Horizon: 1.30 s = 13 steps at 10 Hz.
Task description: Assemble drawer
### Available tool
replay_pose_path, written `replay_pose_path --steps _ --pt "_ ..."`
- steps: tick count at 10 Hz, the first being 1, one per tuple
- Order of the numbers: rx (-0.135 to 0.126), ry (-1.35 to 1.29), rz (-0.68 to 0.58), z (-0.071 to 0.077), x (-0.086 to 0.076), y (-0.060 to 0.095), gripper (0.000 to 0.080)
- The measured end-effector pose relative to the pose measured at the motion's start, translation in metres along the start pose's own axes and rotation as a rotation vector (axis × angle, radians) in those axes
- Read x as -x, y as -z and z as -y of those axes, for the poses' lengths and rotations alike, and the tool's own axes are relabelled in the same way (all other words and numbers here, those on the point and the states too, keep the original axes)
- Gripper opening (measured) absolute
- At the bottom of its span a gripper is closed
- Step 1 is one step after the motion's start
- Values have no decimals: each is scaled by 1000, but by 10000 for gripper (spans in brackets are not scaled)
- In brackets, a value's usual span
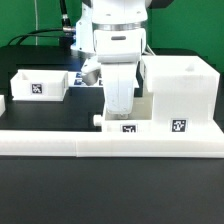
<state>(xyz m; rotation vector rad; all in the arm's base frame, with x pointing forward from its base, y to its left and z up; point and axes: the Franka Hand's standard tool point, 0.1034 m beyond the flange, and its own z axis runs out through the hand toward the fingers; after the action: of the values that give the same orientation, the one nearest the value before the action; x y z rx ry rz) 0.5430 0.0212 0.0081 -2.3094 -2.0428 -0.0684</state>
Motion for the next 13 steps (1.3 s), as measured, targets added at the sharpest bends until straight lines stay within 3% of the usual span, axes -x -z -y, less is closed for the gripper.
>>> replay_pose_path --steps 2,3,4,5,6,7,8,11,13 --pt "0 1 0 0 0 0 42" --pt "0 2 0 0 1 0 88" --pt "5 4 1 -2 2 4 276" --pt "9 5 3 -4 0 9 413" --pt "-4 6 11 -5 1 17 413" --pt "-13 6 22 -9 2 30 581" --pt "-18 5 29 -11 4 38 628" --pt "-37 22 54 -13 24 66 648" --pt "-44 24 56 -12 29 67 649"
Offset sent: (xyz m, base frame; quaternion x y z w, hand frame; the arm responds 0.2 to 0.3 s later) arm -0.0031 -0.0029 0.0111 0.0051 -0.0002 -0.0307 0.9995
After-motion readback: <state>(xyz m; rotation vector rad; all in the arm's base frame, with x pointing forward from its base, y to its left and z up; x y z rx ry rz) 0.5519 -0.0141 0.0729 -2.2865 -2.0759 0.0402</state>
